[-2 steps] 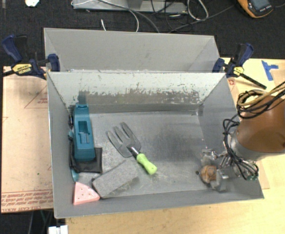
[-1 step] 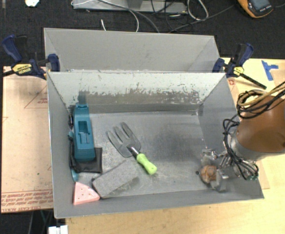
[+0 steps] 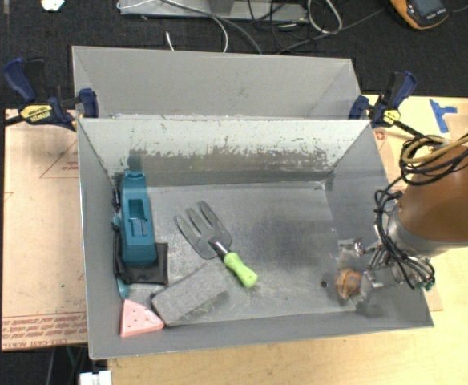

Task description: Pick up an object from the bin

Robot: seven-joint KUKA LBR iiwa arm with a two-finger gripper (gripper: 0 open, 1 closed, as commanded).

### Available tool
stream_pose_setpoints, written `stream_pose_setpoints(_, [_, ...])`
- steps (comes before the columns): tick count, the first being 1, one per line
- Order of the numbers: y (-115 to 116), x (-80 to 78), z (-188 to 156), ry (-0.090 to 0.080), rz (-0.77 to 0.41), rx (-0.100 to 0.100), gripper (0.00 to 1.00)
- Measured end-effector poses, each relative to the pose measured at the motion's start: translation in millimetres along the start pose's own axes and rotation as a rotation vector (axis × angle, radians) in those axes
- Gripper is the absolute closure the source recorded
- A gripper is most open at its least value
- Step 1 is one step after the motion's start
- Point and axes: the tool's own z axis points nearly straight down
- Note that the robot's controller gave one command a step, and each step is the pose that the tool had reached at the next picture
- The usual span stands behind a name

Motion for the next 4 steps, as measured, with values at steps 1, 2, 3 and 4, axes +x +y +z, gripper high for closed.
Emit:
stream_pose_setpoints(1, [0.5, -0.9, -18.2, -0.002, -0.001, 0.0, 1.0])
stream_pose_setpoints(2, [0.8, -0.9, -23.3, -0.002, -0.001, 0.0, 1.0])
stream_pose_setpoints(3, [2.1, -0.4, -64.6, 0.003, 0.0, -0.003, 1.0])
stream_pose_setpoints(4, [1.4, -2.8, -94.3, -0.006, 0.0, 0.001, 1.0])
